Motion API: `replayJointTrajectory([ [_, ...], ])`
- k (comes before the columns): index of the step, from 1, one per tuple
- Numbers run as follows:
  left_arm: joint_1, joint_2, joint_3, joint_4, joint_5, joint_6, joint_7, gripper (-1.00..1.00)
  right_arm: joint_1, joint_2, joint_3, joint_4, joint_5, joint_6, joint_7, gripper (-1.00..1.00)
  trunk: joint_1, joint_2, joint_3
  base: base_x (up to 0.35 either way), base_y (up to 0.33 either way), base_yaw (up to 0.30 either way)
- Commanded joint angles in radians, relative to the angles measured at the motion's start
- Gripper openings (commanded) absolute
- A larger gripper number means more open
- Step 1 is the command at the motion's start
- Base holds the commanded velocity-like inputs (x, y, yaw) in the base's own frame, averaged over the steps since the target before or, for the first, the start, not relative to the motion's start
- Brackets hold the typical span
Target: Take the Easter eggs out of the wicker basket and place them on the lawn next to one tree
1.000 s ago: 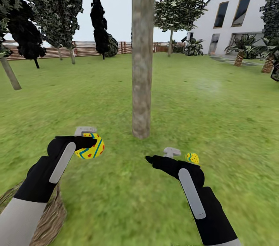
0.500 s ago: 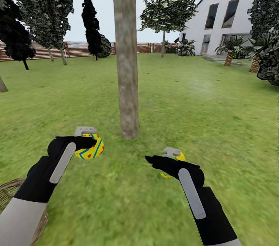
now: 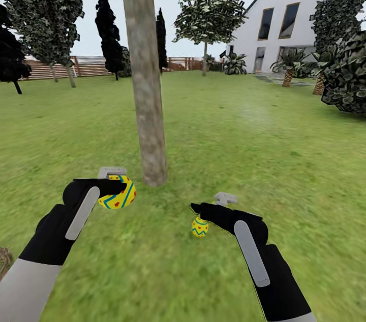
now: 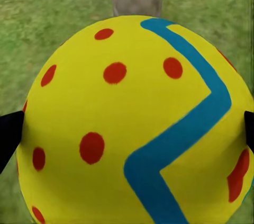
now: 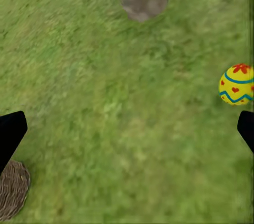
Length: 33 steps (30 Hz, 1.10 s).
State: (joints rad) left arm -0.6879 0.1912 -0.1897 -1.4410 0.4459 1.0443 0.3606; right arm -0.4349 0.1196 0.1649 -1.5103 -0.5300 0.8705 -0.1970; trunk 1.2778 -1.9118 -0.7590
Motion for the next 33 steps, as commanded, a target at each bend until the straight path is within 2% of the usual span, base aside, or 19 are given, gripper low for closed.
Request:
replayJointTrajectory([
  [1,-0.001,0.001,-0.002,-0.001,0.01,0.003,0.01,-1.0,-0.001,0.0,0.001,-0.001,-0.01,-0.006,-0.01,1.0,0.0,0.0,0.0,0.237,-0.234,-0.098],
  [10,-0.001,0.001,-0.003,0.0,0.01,0.003,0.011,-1.0,-0.001,0.0,0.001,-0.001,-0.011,-0.022,-0.01,1.0,0.0,0.0,0.0,0.244,-0.23,-0.016],
  [21,-0.001,0.0,-0.002,0.008,0.01,0.003,0.012,-1.0,-0.001,-0.001,0.001,0.0,-0.01,-0.022,-0.01,1.0,0.0,0.0,0.008,0.244,-0.229,-0.146],
  [24,-0.002,0.0,-0.001,0.062,0.011,0.003,0.012,-1.0,-0.001,-0.001,0.001,-0.001,-0.01,-0.022,-0.01,1.0,0.0,0.0,0.008,0.236,-0.204,-0.013],
  [30,-0.002,-0.001,0.002,0.227,0.014,0.003,0.011,-1.0,-0.001,-0.001,0.001,-0.001,-0.011,-0.022,-0.01,1.0,0.0,0.0,0.008,0.228,-0.183,-0.001],
  [33,-0.004,-0.003,0.001,0.342,0.016,-0.004,0.005,-1.0,-0.001,-0.001,0.001,-0.001,-0.011,-0.022,-0.01,1.0,0.0,0.0,0.008,0.227,-0.179,0.0],
])
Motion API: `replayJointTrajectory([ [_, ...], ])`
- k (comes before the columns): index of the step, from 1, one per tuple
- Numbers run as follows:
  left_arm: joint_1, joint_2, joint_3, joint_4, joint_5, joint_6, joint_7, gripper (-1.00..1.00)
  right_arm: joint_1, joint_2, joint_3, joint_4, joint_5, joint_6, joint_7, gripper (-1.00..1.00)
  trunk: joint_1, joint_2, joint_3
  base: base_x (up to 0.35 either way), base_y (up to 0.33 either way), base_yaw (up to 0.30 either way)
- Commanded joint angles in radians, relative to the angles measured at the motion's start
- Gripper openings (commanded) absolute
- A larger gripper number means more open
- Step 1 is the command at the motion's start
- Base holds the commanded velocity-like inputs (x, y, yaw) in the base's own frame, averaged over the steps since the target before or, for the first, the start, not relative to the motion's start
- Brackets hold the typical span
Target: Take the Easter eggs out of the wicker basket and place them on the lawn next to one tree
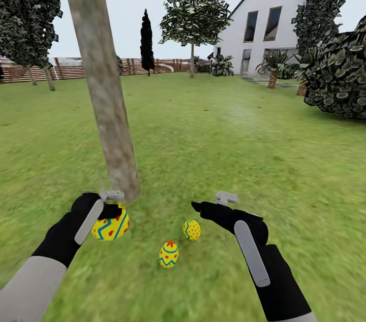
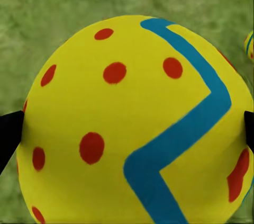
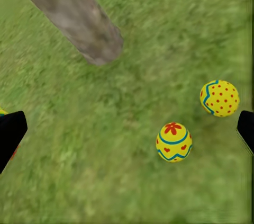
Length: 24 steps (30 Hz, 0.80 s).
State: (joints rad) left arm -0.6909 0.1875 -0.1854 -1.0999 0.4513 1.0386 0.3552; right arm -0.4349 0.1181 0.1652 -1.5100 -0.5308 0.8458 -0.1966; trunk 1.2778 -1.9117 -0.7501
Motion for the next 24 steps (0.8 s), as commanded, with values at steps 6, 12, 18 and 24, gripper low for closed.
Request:
replayJointTrajectory([
  [6,-0.016,-0.027,-0.007,0.253,0.011,-0.143,0.0,-1.0,-0.001,0.0,0.001,-0.001,-0.01,0.002,-0.01,1.0,0.0,-0.001,-0.001,0.252,-0.16,0.0],
  [12,-0.018,-0.038,-0.008,0.301,0.01,-0.18,-0.002,-1.0,-0.001,0.0,0.001,-0.001,-0.01,0.002,-0.01,1.0,0.0,-0.001,-0.001,0.329,-0.016,0.116],
  [18,-0.018,-0.044,-0.008,0.302,0.009,-0.18,-0.002,-1.0,0.0,0.0,0.001,-0.001,-0.01,0.002,-0.01,1.0,0.0,-0.001,-0.001,0.336,-0.001,0.275],
  [24,-0.018,-0.055,-0.008,0.302,0.009,-0.176,-0.003,-1.0,-0.001,0.001,0.001,-0.001,-0.011,0.002,-0.01,1.0,0.0,-0.001,-0.001,0.208,-0.179,0.246],
])
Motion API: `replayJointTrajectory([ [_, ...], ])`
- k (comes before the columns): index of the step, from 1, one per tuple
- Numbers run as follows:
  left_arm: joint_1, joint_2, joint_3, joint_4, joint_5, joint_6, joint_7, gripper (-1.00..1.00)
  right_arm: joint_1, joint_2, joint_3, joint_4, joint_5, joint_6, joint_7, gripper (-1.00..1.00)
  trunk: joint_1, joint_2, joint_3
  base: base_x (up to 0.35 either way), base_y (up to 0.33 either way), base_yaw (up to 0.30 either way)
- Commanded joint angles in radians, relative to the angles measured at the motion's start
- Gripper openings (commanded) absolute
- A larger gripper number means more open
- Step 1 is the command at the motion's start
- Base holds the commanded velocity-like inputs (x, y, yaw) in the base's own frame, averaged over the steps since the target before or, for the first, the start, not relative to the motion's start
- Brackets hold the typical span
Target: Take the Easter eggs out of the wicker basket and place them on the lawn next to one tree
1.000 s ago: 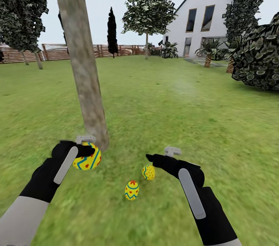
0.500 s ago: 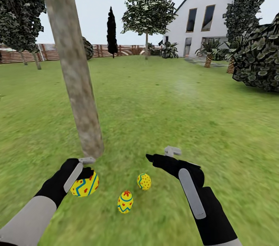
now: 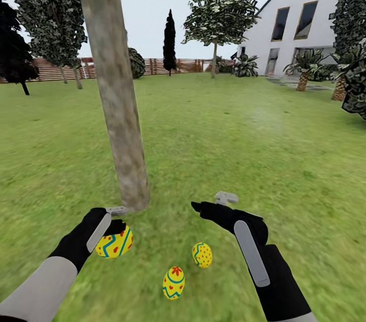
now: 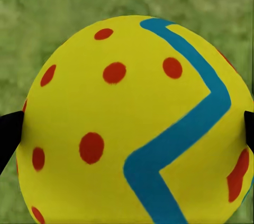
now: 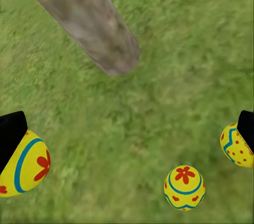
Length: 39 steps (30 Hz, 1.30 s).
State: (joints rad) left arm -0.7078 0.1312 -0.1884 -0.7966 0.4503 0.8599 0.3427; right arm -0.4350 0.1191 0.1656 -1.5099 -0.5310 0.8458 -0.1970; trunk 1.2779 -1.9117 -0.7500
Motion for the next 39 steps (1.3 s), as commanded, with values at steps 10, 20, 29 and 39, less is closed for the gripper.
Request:
replayJointTrajectory([
  [10,-0.001,-0.001,-0.005,-0.003,0.01,0.008,0.01,-1.0,-0.001,0.0,0.001,-0.001,-0.01,0.001,-0.01,1.0,0.0,0.0,-0.001,0.205,-0.237,0.095],
  [20,-0.001,-0.003,-0.005,-0.003,0.013,0.014,0.009,-1.0,-0.001,0.0,0.001,-0.001,-0.011,0.001,-0.01,1.0,0.0,0.0,-0.001,0.042,-0.163,0.007],
  [29,-0.001,-0.003,-0.005,-0.001,0.014,0.012,0.01,-1.0,-0.001,-0.001,-0.001,-0.001,-0.01,0.001,-0.009,1.0,0.008,-0.014,-0.007,0.001,-0.003,0.0],
  [39,-0.001,-0.004,-0.003,-0.001,0.016,0.01,0.01,-1.0,-0.001,-0.001,0.0,-0.001,-0.01,0.001,-0.009,1.0,0.031,-0.056,-0.026,0.0,0.0,0.0],
])
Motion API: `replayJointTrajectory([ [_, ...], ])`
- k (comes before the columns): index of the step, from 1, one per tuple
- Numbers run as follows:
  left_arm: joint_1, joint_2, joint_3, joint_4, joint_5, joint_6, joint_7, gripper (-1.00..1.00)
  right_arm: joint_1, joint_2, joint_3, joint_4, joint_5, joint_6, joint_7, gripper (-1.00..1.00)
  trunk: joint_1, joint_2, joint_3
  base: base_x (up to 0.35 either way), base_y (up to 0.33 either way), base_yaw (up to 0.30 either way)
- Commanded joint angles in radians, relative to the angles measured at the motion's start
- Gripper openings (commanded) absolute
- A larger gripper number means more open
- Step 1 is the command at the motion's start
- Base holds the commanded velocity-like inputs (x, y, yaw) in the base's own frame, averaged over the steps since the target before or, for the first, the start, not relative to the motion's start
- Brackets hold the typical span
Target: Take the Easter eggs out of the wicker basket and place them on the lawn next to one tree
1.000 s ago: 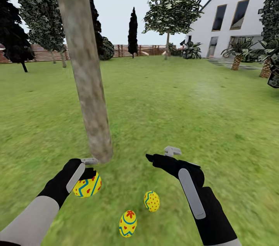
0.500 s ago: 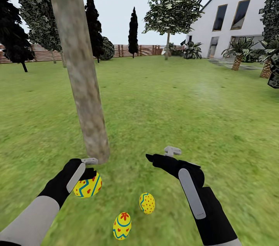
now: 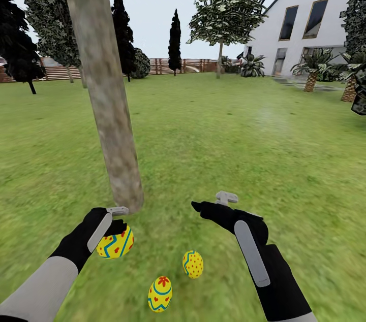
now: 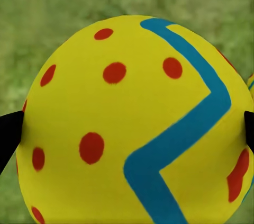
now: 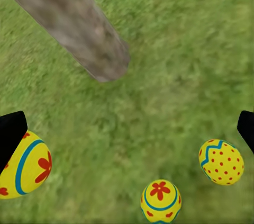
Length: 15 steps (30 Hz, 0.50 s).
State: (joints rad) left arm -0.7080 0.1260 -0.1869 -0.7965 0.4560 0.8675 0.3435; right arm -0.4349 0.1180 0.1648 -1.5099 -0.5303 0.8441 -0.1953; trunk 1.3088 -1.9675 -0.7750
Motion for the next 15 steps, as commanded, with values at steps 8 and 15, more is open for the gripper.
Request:
replayJointTrajectory([
  [8,-0.001,0.001,-0.005,-0.001,0.01,-0.003,0.008,-1.0,-0.001,0.001,0.001,-0.001,-0.011,0.003,-0.01,1.0,0.004,-0.008,-0.004,0.0,0.0,0.0],
  [15,-0.001,0.001,-0.005,0.0,0.01,-0.007,0.008,-1.0,0.0,0.001,0.002,-0.001,-0.011,0.003,-0.01,1.0,0.031,-0.057,-0.026,0.0,0.0,0.0],
])
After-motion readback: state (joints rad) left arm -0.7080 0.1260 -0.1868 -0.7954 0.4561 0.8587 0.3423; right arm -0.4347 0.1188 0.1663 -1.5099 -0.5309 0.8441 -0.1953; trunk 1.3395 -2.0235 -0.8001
